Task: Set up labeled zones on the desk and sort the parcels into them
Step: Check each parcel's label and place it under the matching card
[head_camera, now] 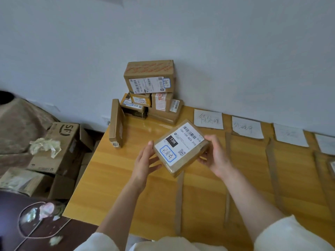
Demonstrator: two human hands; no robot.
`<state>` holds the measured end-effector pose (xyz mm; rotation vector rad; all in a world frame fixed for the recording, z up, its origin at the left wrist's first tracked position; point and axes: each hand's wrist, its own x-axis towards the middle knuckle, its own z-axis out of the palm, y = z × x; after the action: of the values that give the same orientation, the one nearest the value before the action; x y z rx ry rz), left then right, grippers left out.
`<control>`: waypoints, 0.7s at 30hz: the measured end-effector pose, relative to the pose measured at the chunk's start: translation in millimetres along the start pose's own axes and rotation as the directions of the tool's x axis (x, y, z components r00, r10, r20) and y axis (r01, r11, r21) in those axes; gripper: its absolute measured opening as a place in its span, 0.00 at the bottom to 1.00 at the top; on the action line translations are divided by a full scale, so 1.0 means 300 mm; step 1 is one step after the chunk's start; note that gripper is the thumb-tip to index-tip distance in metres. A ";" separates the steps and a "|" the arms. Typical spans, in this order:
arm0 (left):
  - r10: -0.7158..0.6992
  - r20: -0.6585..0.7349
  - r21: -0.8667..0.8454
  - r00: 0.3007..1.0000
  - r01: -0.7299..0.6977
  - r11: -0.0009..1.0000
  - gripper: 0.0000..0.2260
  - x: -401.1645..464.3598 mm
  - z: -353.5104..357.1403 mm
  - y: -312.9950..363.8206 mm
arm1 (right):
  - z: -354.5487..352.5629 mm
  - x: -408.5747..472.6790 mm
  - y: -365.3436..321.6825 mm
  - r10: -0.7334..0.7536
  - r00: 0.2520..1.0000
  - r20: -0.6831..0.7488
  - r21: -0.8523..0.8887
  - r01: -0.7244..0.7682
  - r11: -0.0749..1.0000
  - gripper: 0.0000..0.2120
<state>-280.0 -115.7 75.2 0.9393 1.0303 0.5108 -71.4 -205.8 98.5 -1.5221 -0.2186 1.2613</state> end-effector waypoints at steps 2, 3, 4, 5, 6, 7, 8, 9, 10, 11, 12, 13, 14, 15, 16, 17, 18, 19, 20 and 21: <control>-0.022 0.052 -0.010 0.998 0.022 1.000 0.23 -0.009 0.022 -0.012 | -0.032 -0.007 -0.003 -0.010 1.000 -0.012 0.011 0.010 1.000 0.17; -0.028 0.069 -0.020 0.997 0.030 0.999 0.24 -0.012 0.032 -0.021 | -0.045 -0.013 -0.004 -0.016 0.999 -0.031 0.026 0.016 1.000 0.16; -0.032 0.081 -0.036 0.996 0.035 0.999 0.25 -0.017 0.044 -0.028 | -0.055 -0.021 -0.005 -0.018 0.999 -0.049 0.055 0.020 0.998 0.15; -0.032 0.087 -0.052 0.996 0.037 0.998 0.25 -0.023 0.058 -0.034 | -0.063 -0.029 -0.005 -0.019 0.998 -0.064 0.102 0.025 0.994 0.15; -0.036 0.090 -0.067 0.995 0.042 0.997 0.26 -0.028 0.072 -0.042 | -0.069 -0.037 -0.004 -0.019 0.997 -0.072 0.155 0.030 0.987 0.16; -0.044 0.089 -0.080 0.995 0.051 0.995 0.25 -0.032 0.087 -0.051 | -0.075 -0.045 -0.001 -0.021 0.998 -0.064 0.190 0.033 0.981 0.17; -0.052 0.087 -0.094 0.995 0.060 0.994 0.24 -0.037 0.104 -0.059 | -0.081 -0.053 0.005 -0.020 0.999 -0.041 0.196 0.028 0.980 0.18; -0.060 0.085 -0.104 0.995 0.069 0.992 0.21 -0.042 0.123 -0.066 | -0.086 -0.062 0.016 -0.011 1.000 -0.010 0.177 0.012 0.984 0.19; -0.069 0.081 -0.115 0.994 0.078 0.990 0.18 -0.050 0.144 -0.071 | -0.090 -0.072 0.030 0.012 1.000 0.021 0.140 -0.015 0.990 0.21; -0.077 0.073 -0.129 0.994 0.086 0.988 0.15 -0.057 0.165 -0.076 | -0.097 -0.081 0.047 0.040 0.998 0.047 0.088 -0.044 0.995 0.22; -0.085 0.063 -0.143 0.994 0.094 0.985 0.13 -0.063 0.184 -0.081 | -0.105 -0.090 0.063 0.064 0.996 0.065 0.036 -0.067 0.997 0.22; -0.091 0.056 -0.153 0.994 0.099 0.983 0.12 -0.068 0.202 -0.088 | -0.115 -0.097 0.079 0.080 0.994 0.074 -0.002 -0.080 0.997 0.21; -0.097 0.057 -0.153 0.994 0.105 0.983 0.12 -0.072 0.215 -0.096 | -0.127 -0.103 0.092 0.087 0.994 0.073 -0.018 -0.086 0.996 0.20; -0.106 0.063 -0.143 0.992 0.114 0.983 0.12 -0.076 0.227 -0.104 | -0.141 -0.107 0.101 0.086 0.994 0.064 -0.022 -0.085 0.996 0.19; -0.115 0.072 -0.124 0.991 0.124 0.985 0.13 -0.079 0.237 -0.114 | -0.154 -0.112 0.105 0.080 0.996 0.050 -0.023 -0.079 0.997 0.19; -0.125 0.081 -0.098 0.989 0.132 0.986 0.14 -0.080 0.246 -0.123 | -0.166 -0.116 0.107 0.070 0.997 0.032 -0.024 -0.069 0.997 0.18; -0.134 0.091 -0.075 0.987 0.141 0.987 0.16 -0.081 0.256 -0.131 | -0.177 -0.121 0.106 0.058 0.998 0.012 -0.024 -0.058 0.998 0.18; -0.144 0.097 -0.059 0.985 0.150 0.987 0.18 -0.083 0.269 -0.136 | -0.186 -0.125 0.106 0.047 0.999 -0.006 -0.020 -0.047 0.999 0.18; -0.152 0.103 -0.050 0.983 0.157 0.986 0.21 -0.087 0.283 -0.139 | -0.195 -0.128 0.104 0.038 0.999 -0.023 -0.012 -0.038 0.999 0.19; -0.154 0.107 -0.046 0.982 0.160 0.986 0.24 -0.088 0.296 -0.142 | -0.202 -0.132 0.102 0.032 0.999 -0.038 -0.005 -0.032 0.999 0.20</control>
<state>-215.3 -194.2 69.4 0.8201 0.9829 0.3534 -54.6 -281.8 87.6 -1.5582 -0.1736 1.2571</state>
